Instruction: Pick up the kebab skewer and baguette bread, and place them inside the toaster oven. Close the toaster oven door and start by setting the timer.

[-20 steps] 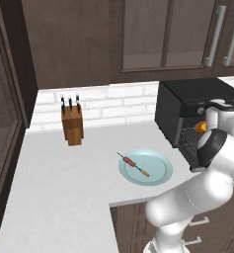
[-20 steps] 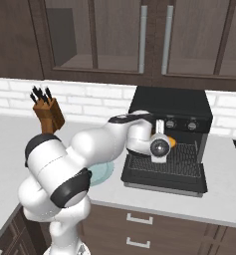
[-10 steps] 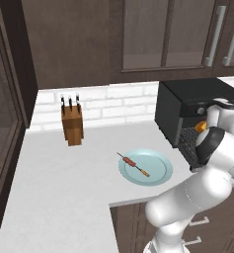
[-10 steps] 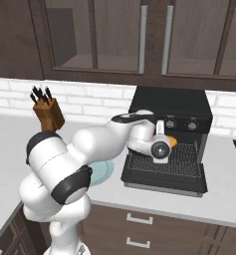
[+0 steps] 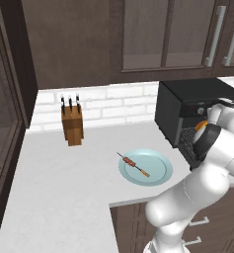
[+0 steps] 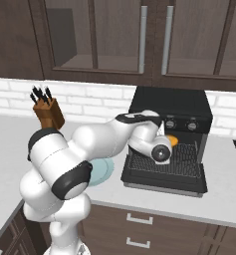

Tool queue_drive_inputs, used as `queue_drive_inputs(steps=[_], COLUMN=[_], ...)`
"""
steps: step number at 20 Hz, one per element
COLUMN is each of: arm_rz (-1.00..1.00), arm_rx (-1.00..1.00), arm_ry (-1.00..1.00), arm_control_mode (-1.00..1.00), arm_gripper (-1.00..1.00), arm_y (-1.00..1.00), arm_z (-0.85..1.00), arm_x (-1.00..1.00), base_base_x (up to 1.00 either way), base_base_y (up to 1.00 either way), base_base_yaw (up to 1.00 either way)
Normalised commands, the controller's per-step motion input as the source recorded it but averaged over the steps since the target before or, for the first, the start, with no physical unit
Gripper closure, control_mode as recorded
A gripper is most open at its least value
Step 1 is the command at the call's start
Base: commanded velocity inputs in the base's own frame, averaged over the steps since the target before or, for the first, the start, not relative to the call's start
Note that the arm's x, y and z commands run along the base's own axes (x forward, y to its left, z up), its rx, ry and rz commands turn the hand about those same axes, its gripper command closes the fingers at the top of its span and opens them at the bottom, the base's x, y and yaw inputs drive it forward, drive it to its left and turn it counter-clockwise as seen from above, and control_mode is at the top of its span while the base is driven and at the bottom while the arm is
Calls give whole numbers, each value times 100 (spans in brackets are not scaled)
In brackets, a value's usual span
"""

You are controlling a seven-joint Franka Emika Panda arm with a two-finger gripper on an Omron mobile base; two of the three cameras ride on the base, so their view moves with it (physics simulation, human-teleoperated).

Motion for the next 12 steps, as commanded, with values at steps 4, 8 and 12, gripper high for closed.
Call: queue_drive_inputs(steps=[4,8,12], arm_rz=[0,0,0], arm_rx=[0,0,0], arm_ry=[0,0,0], arm_control_mode=[-100,-100,-100], arm_gripper=[-100,-100,-100], arm_y=[0,0,0], arm_z=[0,0,0], arm_x=[0,2,2], base_base_x=[0,0,0], base_base_y=[0,0,0], base_base_yaw=[0,0,0])
